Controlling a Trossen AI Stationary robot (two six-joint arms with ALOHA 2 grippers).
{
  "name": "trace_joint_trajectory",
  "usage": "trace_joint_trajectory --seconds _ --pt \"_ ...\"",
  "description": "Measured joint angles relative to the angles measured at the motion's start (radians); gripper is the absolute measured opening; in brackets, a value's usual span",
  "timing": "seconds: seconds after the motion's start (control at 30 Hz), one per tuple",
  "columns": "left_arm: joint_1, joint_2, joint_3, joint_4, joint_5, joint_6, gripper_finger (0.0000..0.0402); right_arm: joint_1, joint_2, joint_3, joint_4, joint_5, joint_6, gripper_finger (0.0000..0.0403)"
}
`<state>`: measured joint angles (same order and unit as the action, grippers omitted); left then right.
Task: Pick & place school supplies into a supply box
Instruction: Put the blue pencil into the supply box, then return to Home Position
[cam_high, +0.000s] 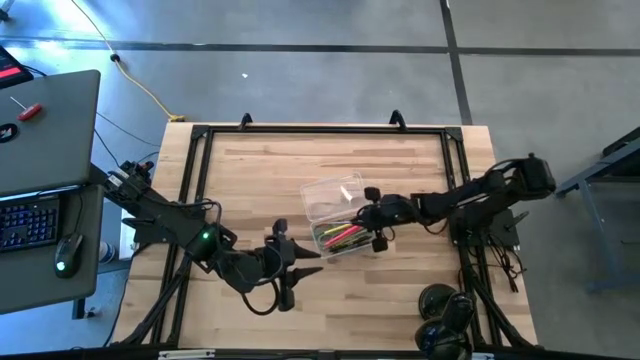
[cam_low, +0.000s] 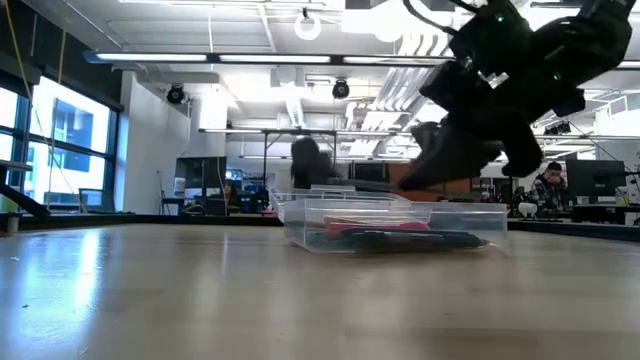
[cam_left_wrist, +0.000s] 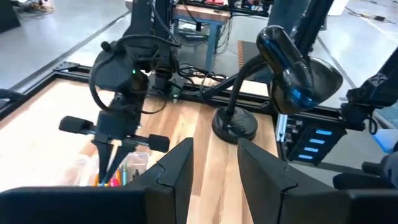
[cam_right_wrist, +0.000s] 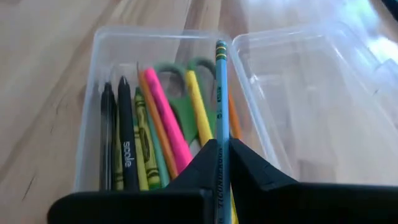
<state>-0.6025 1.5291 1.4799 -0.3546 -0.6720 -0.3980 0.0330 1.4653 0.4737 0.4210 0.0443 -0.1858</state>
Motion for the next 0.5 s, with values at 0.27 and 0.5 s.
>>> trace_joint_trajectory --seconds 0.27,0.5 --pt "0.000 0.000 0.000 0.004 -0.017 0.000 0.0156 0.000 0.008 0.074 0.018 -0.036 0.003 0.0032" --pt "0.000 0.000 0.000 0.004 -0.019 0.000 0.0156 0.035 0.038 0.103 -0.022 -0.019 0.080 0.0041"
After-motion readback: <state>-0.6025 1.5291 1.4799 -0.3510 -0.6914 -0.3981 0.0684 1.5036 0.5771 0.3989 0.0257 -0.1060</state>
